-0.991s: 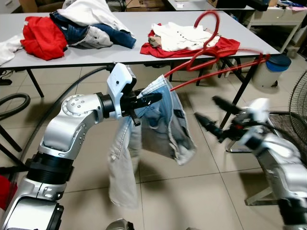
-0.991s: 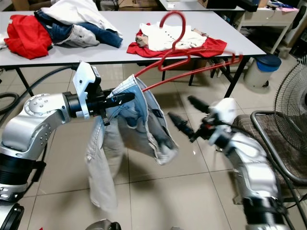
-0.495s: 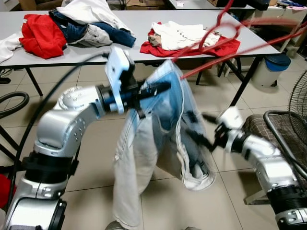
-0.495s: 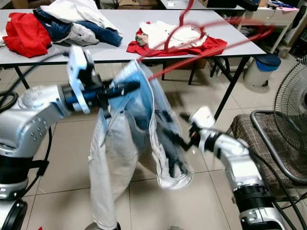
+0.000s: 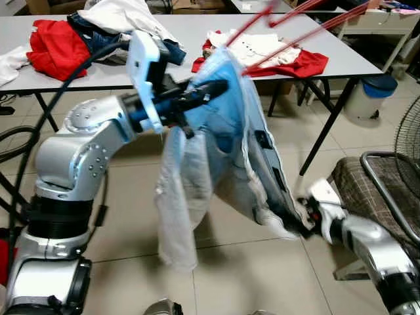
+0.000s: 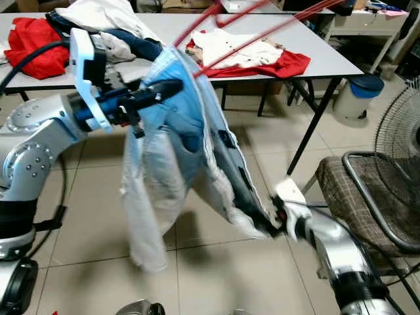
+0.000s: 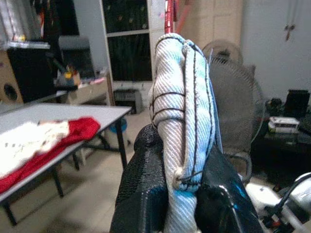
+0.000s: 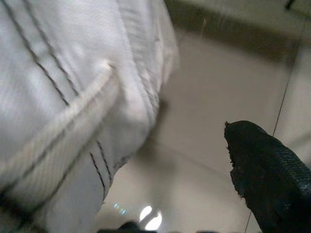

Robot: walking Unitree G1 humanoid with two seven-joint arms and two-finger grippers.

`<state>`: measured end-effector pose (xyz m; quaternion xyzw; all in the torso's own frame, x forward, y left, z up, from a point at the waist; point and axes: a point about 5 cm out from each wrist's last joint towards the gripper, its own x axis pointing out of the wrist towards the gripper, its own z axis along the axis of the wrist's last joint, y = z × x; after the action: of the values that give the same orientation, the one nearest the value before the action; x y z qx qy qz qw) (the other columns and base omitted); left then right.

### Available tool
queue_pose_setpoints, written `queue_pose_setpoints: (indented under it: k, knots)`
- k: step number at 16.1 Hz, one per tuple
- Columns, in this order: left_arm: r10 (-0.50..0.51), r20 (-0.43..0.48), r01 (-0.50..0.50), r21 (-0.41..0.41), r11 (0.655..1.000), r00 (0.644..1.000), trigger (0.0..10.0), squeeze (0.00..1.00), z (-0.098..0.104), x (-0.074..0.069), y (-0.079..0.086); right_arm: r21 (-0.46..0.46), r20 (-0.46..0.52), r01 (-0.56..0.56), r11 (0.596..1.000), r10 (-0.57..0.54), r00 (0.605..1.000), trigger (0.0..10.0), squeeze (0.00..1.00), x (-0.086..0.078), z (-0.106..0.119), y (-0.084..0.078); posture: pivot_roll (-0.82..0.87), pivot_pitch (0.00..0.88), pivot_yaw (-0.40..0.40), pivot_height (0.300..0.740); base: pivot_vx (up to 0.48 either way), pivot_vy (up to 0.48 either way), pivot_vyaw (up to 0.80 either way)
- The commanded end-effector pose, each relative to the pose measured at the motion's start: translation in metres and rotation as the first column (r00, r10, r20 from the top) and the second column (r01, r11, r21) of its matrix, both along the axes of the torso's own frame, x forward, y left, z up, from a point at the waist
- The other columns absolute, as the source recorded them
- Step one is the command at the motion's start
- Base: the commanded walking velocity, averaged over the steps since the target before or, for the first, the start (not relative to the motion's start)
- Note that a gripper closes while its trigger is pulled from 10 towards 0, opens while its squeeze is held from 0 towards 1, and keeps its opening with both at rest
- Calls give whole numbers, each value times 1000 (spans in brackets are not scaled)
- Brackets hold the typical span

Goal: Hang hanger

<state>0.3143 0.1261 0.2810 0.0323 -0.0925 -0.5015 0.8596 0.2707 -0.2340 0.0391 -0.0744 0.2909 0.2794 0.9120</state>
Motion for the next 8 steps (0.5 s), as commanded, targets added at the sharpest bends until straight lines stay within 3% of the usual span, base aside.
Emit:
queue_pose_setpoints:
  k: [1, 4, 7, 8]
  knots:
    - [22, 90, -21, -19, 1000, 996, 0, 0, 18, -1, 5, 2, -31, 61, 998, -61, 998, 0, 0, -5, -3, -11, -108, 27, -1, 740, 0, 0, 0]
    - [33, 89, -32, -16, 999, 996, 0, 0, 17, 0, 11, 169, -94, 234, 958, -220, 971, 0, 0, -13, -12, -23, -109, 24, 2, 740, 0, 0, 0]
    - [65, 95, -68, 35, 997, 993, 0, 0, 10, 5, 19, 236, -93, 332, 913, -319, 943, 0, 0, -13, -6, -38, -107, 21, 2, 740, 0, 0, 0]
    - [74, 97, -82, 73, 994, 993, 0, 0, 4, 6, 23, 279, -88, 381, 881, -371, 924, 0, 0, -12, 0, -49, -107, 20, 1, 740, 0, 0, 0]
